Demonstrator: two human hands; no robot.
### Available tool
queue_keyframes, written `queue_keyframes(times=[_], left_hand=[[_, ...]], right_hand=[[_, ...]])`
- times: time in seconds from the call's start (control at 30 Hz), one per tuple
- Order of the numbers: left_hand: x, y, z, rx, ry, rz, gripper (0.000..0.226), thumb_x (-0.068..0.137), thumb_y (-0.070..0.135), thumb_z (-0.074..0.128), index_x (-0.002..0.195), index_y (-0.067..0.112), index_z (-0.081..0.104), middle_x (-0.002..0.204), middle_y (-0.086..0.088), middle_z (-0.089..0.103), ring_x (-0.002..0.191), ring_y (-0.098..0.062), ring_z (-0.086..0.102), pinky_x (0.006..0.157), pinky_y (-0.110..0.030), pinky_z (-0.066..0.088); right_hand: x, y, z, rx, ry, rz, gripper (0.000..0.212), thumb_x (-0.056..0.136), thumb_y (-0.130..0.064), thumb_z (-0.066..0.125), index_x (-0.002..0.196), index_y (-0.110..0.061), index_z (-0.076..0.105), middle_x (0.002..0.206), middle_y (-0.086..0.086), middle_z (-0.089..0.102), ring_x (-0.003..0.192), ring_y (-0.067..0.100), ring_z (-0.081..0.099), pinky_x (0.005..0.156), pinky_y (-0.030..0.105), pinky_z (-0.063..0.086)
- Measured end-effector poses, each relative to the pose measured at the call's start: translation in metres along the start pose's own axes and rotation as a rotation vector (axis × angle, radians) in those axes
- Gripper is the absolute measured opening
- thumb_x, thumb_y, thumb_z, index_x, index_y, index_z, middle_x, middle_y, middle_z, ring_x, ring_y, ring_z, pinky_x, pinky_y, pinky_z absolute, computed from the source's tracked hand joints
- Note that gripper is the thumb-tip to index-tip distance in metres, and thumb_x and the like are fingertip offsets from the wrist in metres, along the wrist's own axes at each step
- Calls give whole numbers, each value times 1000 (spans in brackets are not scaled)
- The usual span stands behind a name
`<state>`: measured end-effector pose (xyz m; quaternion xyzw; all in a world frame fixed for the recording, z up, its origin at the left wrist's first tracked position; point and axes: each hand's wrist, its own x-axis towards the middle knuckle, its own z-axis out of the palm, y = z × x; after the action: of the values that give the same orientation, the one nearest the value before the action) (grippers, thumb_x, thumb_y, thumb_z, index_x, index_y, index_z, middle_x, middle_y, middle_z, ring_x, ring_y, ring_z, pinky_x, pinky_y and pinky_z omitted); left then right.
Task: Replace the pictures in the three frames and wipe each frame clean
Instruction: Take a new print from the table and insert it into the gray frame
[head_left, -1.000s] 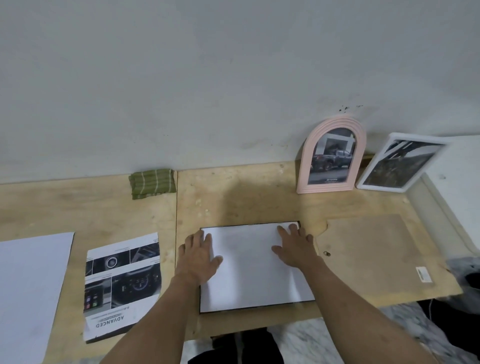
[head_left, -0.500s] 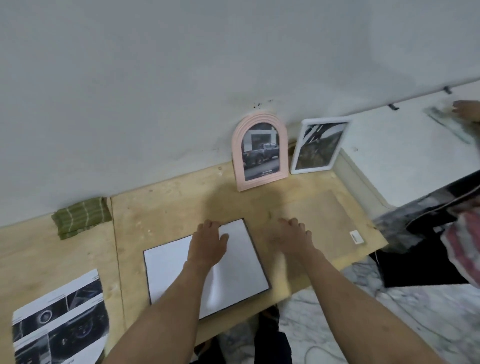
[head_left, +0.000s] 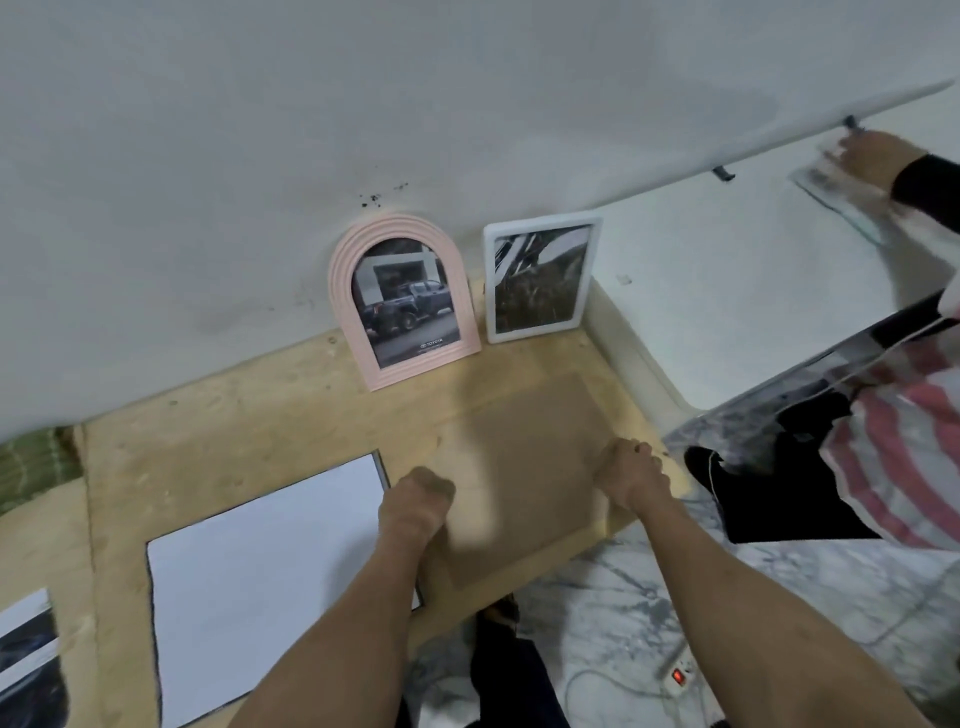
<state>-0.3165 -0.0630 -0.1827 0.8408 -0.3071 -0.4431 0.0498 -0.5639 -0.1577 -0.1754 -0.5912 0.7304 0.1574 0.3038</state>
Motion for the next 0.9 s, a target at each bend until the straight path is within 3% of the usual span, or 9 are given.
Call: queue_keyframes(times=[0.1, 0.23, 0.3, 0.37, 0.47, 0.57, 0.63, 0.77, 0.9], left_hand=[[5, 4, -1, -130, -30, -59, 35, 91, 38, 53, 106, 8, 62, 118, -15, 65, 105, -35, 60, 88, -35, 47], [6, -10, -6, -394, -11, -127, 39, 66, 46, 56, 78, 10, 60, 96, -17, 69, 93, -37, 67, 91, -46, 58], [10, -23, -9, -482, 32, -93, 40, 68, 44, 59, 80, 6, 68, 90, -17, 71, 86, -35, 68, 86, -47, 60], [8, -30, -19, -549, 69, -68, 29, 78, 31, 65, 83, 3, 75, 84, -14, 74, 76, -30, 69, 82, -46, 62], [6, -47, -41, -563, 114, -20, 24, 80, 11, 61, 58, 14, 71, 62, -4, 67, 62, -25, 59, 77, -38, 59], [0, -81, -74, -628, 173, -7, 20, 79, 6, 62, 66, 18, 70, 60, -2, 66, 61, -24, 56, 79, -41, 59], [-4, -123, -99, -683, 223, -35, 16, 80, 4, 63, 73, 16, 70, 62, -4, 67, 60, -25, 55, 78, -43, 59], [-20, -217, -139, -682, 308, -84, 21, 63, 13, 60, 43, 16, 60, 50, -3, 56, 61, -26, 49, 68, -33, 45], [-34, -285, -158, -703, 435, -181, 28, 86, 5, 68, 59, 14, 67, 75, -15, 70, 76, -32, 64, 72, -34, 47]], right_hand=[[13, 9, -4, 94, 0, 18, 42, 90, -25, 49, 129, -8, 44, 130, 15, 46, 120, 38, 45, 97, 46, 41], [26, 27, -6, 383, 4, 79, 18, 84, -22, 49, 97, -16, 60, 101, 11, 62, 91, 31, 59, 78, 35, 48], [25, 33, -4, 536, 33, 107, 14, 78, -23, 46, 72, -19, 58, 83, 11, 59, 65, 26, 52, 61, 28, 40], [27, 38, 2, 670, 71, 143, 19, 73, -21, 46, 59, -17, 57, 78, 16, 60, 61, 26, 51, 58, 30, 41], [-1, 16, 1, 864, 110, 174, 23, 77, -1, 58, 66, -18, 67, 91, 18, 69, 80, 35, 65, 72, 42, 54], [-37, -25, 8, 867, 77, 89, 13, 86, 3, 59, 84, -7, 67, 86, 15, 63, 68, 27, 59, 58, 30, 48], [-54, -58, 24, 832, 48, 18, 12, 86, 2, 59, 79, -6, 64, 81, 17, 63, 62, 25, 55, 59, 31, 46], [-89, -126, 79, 726, -105, -79, 14, 86, 1, 58, 76, -10, 60, 72, 13, 56, 61, 23, 49, 58, 31, 42], [-115, -169, 130, 611, -196, -144, 17, 86, -4, 56, 72, -13, 55, 66, 8, 52, 62, 21, 48, 58, 31, 40]])
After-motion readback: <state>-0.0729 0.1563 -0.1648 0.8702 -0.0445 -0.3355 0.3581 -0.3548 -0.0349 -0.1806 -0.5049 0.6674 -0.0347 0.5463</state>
